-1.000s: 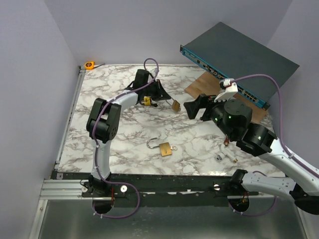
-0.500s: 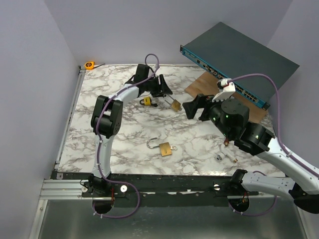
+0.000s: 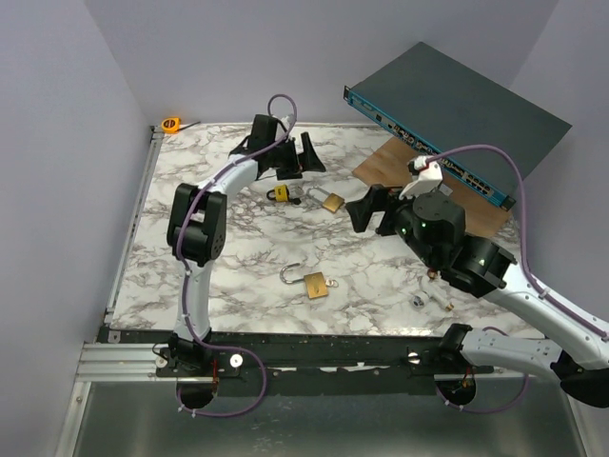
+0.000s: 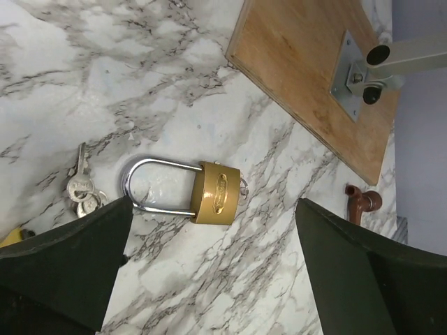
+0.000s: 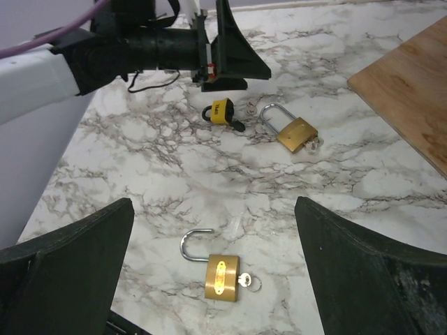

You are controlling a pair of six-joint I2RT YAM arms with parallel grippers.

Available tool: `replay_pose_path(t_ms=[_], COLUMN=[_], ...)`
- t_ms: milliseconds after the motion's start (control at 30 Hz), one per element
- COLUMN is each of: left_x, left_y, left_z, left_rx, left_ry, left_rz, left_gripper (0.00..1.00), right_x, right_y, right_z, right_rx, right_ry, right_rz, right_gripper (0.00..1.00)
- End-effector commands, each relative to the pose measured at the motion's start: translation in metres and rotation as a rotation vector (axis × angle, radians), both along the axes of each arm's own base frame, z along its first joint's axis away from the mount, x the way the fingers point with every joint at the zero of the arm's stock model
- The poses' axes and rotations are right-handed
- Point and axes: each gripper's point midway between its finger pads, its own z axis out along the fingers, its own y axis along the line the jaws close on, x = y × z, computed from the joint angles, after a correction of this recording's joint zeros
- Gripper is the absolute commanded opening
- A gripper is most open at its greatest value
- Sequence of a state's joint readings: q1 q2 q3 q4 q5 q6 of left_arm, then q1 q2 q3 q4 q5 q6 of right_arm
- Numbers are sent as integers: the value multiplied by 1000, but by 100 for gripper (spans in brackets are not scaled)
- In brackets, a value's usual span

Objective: Lock with the key
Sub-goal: Place the lock at the center of the board, then pick up the lock from the center of the board.

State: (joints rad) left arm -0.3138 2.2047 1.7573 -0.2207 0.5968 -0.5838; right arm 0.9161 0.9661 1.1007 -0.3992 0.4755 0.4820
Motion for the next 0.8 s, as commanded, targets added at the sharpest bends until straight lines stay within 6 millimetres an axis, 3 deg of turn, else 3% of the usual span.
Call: replay_pose_path(t_ms=[0, 167, 300, 500, 767], left_x=[-6, -44, -88, -142, -180], left_y=[20, 31, 38, 56, 90], left_z=[63, 84, 93, 79, 63], left_rx=[34, 55, 89, 145, 211], left_ry=[-147, -191, -222, -218, -210], left_rz=[87, 157, 189, 185, 248], left_gripper=[99, 98, 99, 99, 98], right_x=[6, 9, 9, 7, 7], right_y=[-4, -4, 5, 15, 20], right_z=[-18, -34, -57, -101, -134], right_rx=[-14, -10, -22, -50, -96], right_ry=[34, 25, 60, 154, 225], right_rz=[-59, -75, -48, -31, -34], right_gripper=[100, 100, 100, 100, 100])
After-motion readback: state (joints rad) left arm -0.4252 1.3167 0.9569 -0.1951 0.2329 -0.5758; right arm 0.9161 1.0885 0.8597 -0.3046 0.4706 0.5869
